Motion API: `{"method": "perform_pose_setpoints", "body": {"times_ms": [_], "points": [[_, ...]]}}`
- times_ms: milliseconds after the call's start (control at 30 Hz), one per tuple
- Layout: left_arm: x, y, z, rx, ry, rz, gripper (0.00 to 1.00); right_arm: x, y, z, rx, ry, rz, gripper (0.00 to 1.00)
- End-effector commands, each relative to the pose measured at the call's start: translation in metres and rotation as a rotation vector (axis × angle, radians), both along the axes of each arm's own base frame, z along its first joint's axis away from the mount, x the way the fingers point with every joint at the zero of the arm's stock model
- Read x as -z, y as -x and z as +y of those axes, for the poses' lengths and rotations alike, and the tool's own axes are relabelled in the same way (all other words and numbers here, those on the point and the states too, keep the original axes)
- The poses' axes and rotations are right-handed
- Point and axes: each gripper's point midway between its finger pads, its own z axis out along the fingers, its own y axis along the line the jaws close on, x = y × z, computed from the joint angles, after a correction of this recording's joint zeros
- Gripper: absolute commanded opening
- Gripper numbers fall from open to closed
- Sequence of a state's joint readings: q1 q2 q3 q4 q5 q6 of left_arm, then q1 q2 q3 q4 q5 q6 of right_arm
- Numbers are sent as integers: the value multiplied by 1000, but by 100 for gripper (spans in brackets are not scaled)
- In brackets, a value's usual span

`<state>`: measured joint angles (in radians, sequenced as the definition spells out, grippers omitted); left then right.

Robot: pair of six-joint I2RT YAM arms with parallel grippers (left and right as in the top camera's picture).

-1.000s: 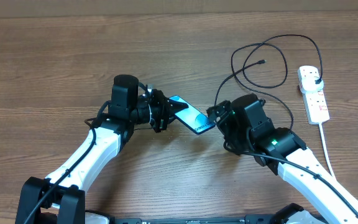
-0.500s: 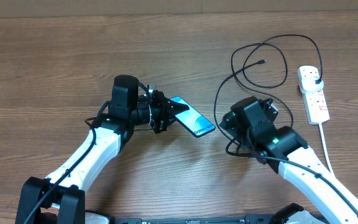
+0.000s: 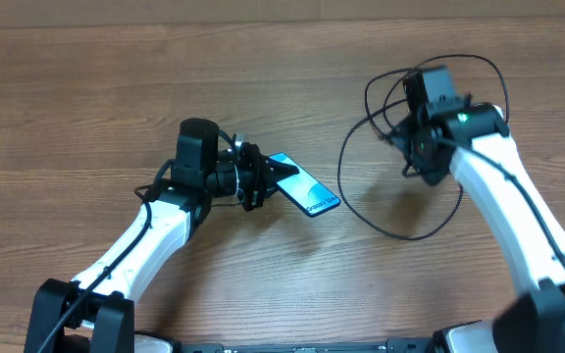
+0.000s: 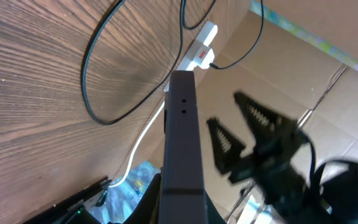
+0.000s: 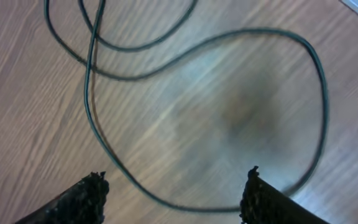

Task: Plug charger to phone and switch on socket
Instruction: 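Move the right gripper to the black cable near the power strip, then grasp the black cable just behind its USB-C plug with right gripper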

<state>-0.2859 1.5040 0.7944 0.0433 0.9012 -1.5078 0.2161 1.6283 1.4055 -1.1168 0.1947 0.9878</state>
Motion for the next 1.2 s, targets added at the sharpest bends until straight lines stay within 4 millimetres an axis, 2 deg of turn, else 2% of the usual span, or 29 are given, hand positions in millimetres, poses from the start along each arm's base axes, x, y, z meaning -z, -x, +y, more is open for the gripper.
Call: {"method": "perform_pose_setpoints", "body": {"times_ms": [0,100,133,267,467,700,833,1033,1167], "points": [[-17,-1,-2,28,25,-54,5,12,-34,-9,12,21,-4,67],[-17,0,-2,31,27,-53,6,30,-59,-13,33,17,-27,67],[-17,0,-2,32,28,-53,5,41,-75,-16,46,12,-55,66],[-17,0,-3,35,29,-53,6,65,-106,-21,69,0,-110,65],[-16,-1,-2,27,24,-54,8,91,-137,-15,40,-23,-171,65],[-16,-2,-2,23,21,-54,9,116,-157,-13,37,-23,-211,65],[-16,-2,-1,21,20,-55,10,124,-168,-14,-47,24,-234,64],[-15,-3,-1,12,14,-55,11,136,-168,-24,-100,115,-207,56],[-15,-3,-1,11,13,-56,11,155,-166,-23,-179,146,-165,51]]}}
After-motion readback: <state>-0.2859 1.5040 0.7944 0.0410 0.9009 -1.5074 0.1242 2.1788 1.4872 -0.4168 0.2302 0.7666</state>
